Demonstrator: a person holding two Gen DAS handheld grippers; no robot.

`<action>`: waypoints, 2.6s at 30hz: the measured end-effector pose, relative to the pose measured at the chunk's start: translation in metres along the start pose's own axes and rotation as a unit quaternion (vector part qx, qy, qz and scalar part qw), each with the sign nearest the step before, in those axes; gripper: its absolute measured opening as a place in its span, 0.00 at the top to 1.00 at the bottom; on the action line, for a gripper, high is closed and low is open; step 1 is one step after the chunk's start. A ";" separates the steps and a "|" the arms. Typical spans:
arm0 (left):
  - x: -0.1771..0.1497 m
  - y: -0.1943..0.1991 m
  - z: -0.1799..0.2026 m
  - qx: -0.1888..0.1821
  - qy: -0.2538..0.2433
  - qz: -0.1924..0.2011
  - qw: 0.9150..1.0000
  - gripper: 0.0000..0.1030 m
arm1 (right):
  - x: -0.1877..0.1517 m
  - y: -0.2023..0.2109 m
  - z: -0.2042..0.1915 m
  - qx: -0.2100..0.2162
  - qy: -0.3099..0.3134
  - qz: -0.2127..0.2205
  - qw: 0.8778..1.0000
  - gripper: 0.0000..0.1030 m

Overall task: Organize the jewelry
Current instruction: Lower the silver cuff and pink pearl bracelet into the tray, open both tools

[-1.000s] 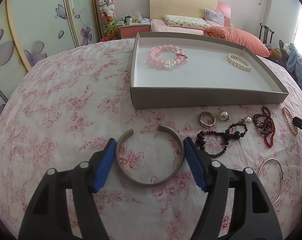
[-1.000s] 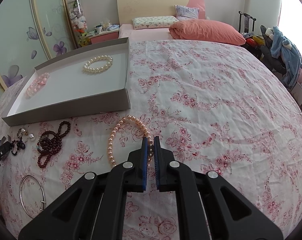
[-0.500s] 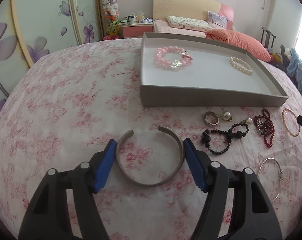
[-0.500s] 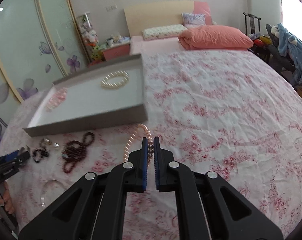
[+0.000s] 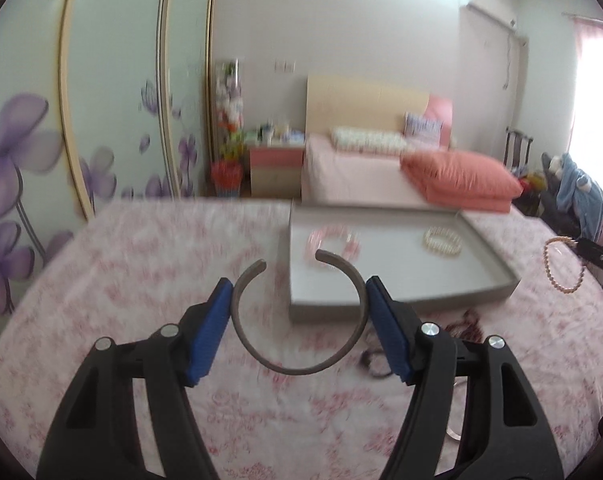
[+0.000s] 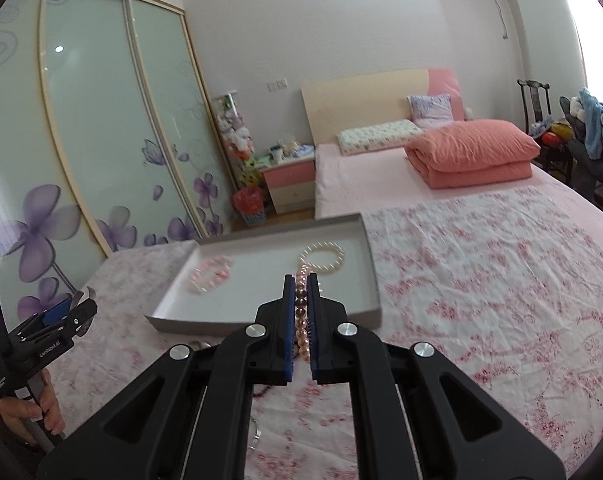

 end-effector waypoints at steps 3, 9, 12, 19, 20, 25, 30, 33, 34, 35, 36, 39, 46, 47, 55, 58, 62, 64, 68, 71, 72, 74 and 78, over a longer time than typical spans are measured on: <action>0.015 0.012 0.011 -0.002 -0.011 0.033 0.999 0.36 | 0.010 0.006 -0.013 0.015 0.003 0.015 1.000 0.94; 0.034 0.018 0.031 -0.009 -0.028 0.059 0.998 0.36 | 0.024 0.011 -0.036 0.032 0.023 0.041 0.998 0.94; 0.039 0.017 0.037 -0.011 -0.032 0.063 0.997 0.36 | 0.028 0.010 -0.043 0.037 0.029 0.048 0.998 0.94; 0.045 0.007 0.038 -0.013 -0.034 0.067 0.997 0.36 | 0.033 0.003 -0.049 0.039 0.035 0.058 0.997 0.94; 0.045 0.005 0.039 -0.013 -0.034 0.067 0.997 0.36 | 0.034 0.002 -0.050 0.039 0.033 0.059 0.997 0.94; 0.046 -0.010 0.043 -0.014 -0.037 0.065 0.997 0.36 | 0.044 -0.010 -0.051 0.039 0.033 0.070 0.996 0.94; 0.056 -0.041 0.050 -0.017 -0.042 0.064 0.997 0.36 | 0.052 -0.039 -0.049 0.036 0.028 0.069 0.997 0.94; 0.057 -0.069 0.052 -0.017 -0.040 0.052 0.998 0.36 | 0.053 -0.064 -0.043 0.028 0.024 0.058 0.998 0.94; 0.056 -0.076 0.052 -0.018 -0.038 0.046 0.998 0.36 | 0.052 -0.074 -0.040 0.024 0.023 0.053 0.998 0.94; 0.054 -0.085 0.052 -0.019 -0.035 0.039 0.998 0.36 | 0.051 -0.084 -0.036 0.019 0.022 0.047 0.998 0.94; 0.052 -0.097 0.054 -0.022 -0.032 0.029 0.999 0.36 | 0.049 -0.089 -0.034 0.017 0.021 0.043 0.999 0.94; 0.045 -0.122 0.057 -0.024 -0.030 0.013 0.999 0.36 | 0.038 -0.116 -0.025 0.011 0.016 0.020 1.000 0.94; 0.033 -0.164 0.066 -0.025 -0.026 -0.015 0.999 0.36 | 0.024 -0.150 -0.016 0.000 0.013 -0.007 1.000 0.94; 0.030 -0.169 0.067 -0.027 -0.025 -0.020 0.999 0.36 | 0.023 -0.154 -0.015 -0.001 0.011 -0.012 1.000 0.93; 0.032 -0.180 0.056 -0.028 -0.002 -0.026 0.999 0.34 | 0.014 -0.155 -0.002 -0.013 -0.005 -0.026 1.000 0.59; 0.037 -0.174 0.045 -0.020 0.005 -0.020 1.000 0.34 | 0.014 -0.149 0.002 -0.016 -0.009 -0.025 1.000 0.59; 0.043 -0.163 0.031 -0.008 0.010 -0.011 1.000 0.34 | 0.016 -0.141 0.003 -0.018 -0.010 -0.022 1.000 0.59; 0.043 -0.156 0.028 -0.007 0.010 -0.011 1.000 0.34 | 0.016 -0.137 0.001 -0.017 -0.010 -0.023 1.000 0.59; 0.039 -0.138 0.023 -0.007 0.006 -0.007 1.000 0.33 | 0.014 -0.125 -0.004 -0.012 -0.001 -0.021 1.000 0.59; 0.033 -0.124 0.018 -0.009 0.007 -0.007 1.000 0.31 | 0.011 -0.113 -0.008 -0.009 0.004 -0.020 1.000 0.59; 0.030 -0.119 0.016 -0.010 0.007 -0.009 1.000 0.31 | 0.009 -0.110 -0.008 -0.009 0.004 -0.021 1.000 0.59; 0.024 -0.112 0.015 -0.011 0.007 -0.012 1.000 0.31 | 0.004 -0.102 -0.008 -0.008 0.007 -0.024 1.000 0.59; 0.008 -0.097 0.014 -0.018 0.002 -0.024 1.000 0.31 | -0.009 -0.088 -0.008 -0.009 0.012 -0.035 0.999 0.59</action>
Point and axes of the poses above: each gripper's, at about its wrist camera, not at the fingertips, and y roughly against the way its jaws point, z to its right, x to its top, the point moved 10 cm from there along -y, roughly the way its jaws point, and after that the axes turned 10 degrees about z, right-handed, at the moved point
